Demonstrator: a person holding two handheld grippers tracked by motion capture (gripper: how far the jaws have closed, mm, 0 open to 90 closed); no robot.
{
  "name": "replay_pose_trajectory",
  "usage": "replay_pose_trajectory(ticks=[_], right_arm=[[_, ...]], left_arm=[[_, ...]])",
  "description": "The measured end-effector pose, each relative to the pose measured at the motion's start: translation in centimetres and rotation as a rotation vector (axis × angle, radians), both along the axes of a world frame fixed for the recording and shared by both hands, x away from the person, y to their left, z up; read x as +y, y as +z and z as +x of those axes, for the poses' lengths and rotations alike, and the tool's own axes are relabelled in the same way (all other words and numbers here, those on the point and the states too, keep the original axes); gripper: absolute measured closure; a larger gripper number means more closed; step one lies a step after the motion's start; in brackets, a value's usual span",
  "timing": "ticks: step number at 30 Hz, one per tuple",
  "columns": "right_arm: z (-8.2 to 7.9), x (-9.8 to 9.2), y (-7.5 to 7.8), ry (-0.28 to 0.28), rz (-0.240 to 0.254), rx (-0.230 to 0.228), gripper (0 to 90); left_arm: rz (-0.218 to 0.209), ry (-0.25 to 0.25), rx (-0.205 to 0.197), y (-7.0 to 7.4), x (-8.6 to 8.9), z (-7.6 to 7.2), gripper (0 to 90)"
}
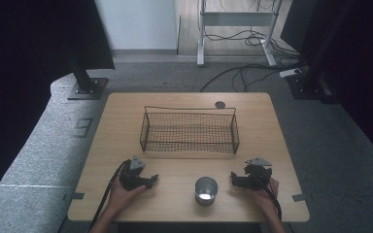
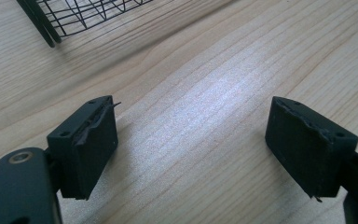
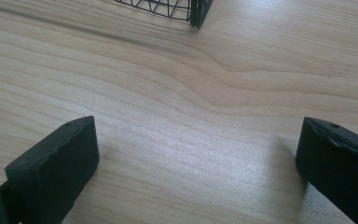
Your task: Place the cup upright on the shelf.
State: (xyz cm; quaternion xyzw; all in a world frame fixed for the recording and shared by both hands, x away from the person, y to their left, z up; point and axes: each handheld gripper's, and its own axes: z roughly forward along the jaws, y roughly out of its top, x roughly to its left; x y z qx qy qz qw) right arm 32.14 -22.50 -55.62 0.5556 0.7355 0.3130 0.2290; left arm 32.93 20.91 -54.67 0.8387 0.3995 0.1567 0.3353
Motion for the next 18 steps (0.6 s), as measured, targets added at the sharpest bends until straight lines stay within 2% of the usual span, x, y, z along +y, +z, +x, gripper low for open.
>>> replay_pose_trajectory(ticks=[5, 12, 14, 18], right_arm=[[0.1, 0.0, 0.0, -0.006, 0.002, 0.002, 0.0], [-0.4, -0.4, 0.1, 0.001, 0.015, -0.022, 6.0], [-0.9, -0.6, 0.4, 0.015, 0.039, -0.057, 8.0], [-1.4, -0.9, 0.8, 0.019, 0.073, -0.083, 9.7]], left_arm=[[0.000, 0.000, 0.000, 0.0, 0.0, 0.0, 16.7], [0.000, 0.000, 0.000, 0.0, 0.0, 0.0, 16.7], [0.000, 0.000, 0.000, 0.0, 0.0, 0.0, 16.7], [0.000, -0.001, 0.000, 0.0, 0.0, 0.0, 16.7]])
